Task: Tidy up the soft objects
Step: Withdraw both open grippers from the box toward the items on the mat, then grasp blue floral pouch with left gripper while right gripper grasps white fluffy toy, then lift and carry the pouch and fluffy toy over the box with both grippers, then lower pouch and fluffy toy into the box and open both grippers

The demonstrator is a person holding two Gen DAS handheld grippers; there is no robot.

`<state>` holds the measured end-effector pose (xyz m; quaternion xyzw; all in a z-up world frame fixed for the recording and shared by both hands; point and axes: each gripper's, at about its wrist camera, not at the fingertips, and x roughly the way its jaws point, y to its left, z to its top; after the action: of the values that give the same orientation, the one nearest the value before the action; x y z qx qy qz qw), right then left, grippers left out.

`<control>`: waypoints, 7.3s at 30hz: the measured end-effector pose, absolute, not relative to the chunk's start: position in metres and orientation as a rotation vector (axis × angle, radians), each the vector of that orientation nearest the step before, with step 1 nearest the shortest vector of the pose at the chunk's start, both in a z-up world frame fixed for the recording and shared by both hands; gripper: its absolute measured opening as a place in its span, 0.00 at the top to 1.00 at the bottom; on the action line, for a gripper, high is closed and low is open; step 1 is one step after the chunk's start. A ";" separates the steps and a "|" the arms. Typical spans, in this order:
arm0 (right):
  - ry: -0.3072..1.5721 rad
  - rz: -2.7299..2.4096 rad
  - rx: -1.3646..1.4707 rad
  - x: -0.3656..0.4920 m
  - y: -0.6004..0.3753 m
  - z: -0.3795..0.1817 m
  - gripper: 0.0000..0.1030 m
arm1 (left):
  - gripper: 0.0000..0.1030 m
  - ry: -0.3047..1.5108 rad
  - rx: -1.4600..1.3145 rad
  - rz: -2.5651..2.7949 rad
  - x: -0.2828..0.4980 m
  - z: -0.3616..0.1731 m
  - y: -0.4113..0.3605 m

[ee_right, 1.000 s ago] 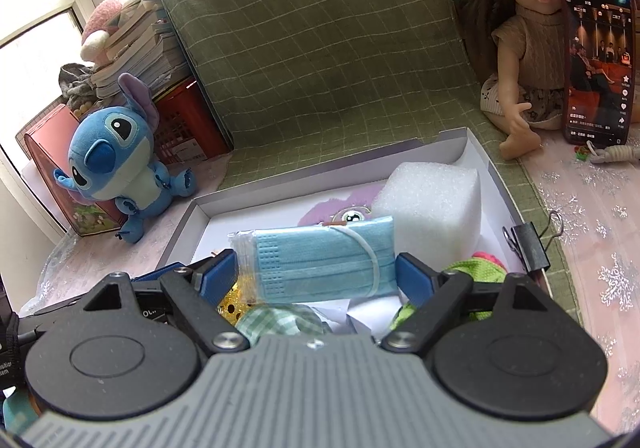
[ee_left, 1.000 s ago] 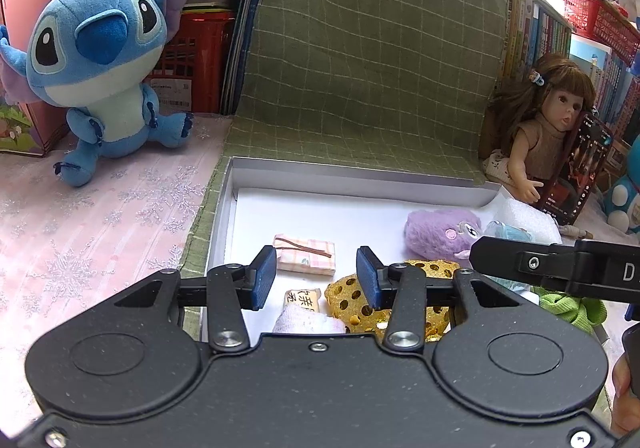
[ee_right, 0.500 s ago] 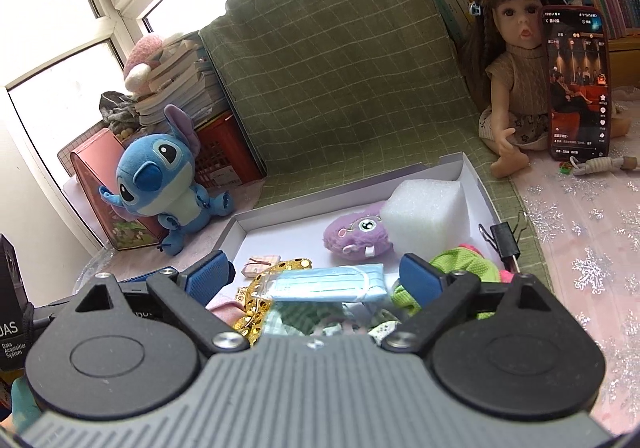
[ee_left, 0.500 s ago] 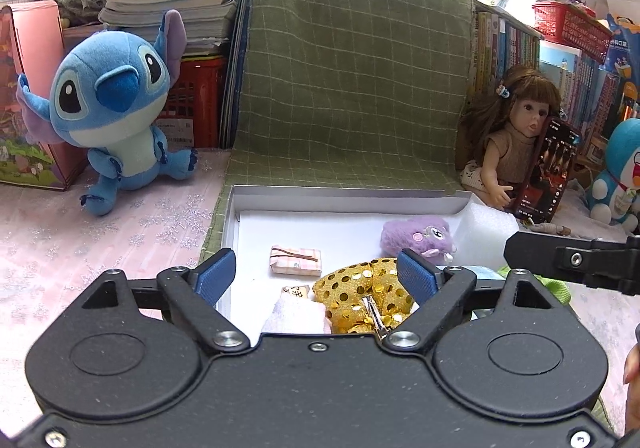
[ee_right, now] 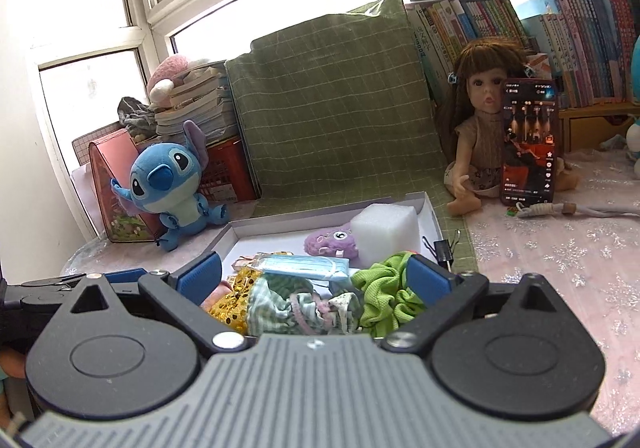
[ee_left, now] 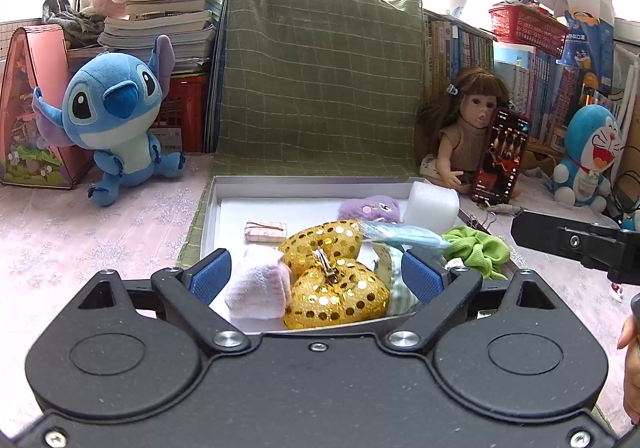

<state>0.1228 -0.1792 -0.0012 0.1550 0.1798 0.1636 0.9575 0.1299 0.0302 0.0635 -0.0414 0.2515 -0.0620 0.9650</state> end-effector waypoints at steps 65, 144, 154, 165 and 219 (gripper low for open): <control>0.425 0.239 0.169 0.072 -0.179 -0.055 0.00 | 0.48 0.585 -0.112 -0.248 0.062 0.002 0.009; 0.508 0.233 -0.058 0.079 -0.130 -0.061 0.40 | 0.49 0.478 -0.121 -0.141 0.077 0.042 0.042; 0.446 0.225 0.049 0.081 -0.144 -0.038 0.40 | 0.49 0.471 -0.143 -0.144 0.092 0.050 0.044; 0.427 0.249 0.116 0.141 -0.152 0.013 0.40 | 0.49 0.475 -0.157 -0.149 0.165 0.085 0.053; 0.636 0.286 0.319 0.260 -0.137 -0.006 0.26 | 0.30 0.652 -0.237 -0.088 0.267 0.037 0.073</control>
<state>0.2598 -0.1366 -0.0063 0.1558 0.3105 0.1393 0.9273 0.2673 0.0727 0.0370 -0.1161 0.3192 -0.0431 0.9396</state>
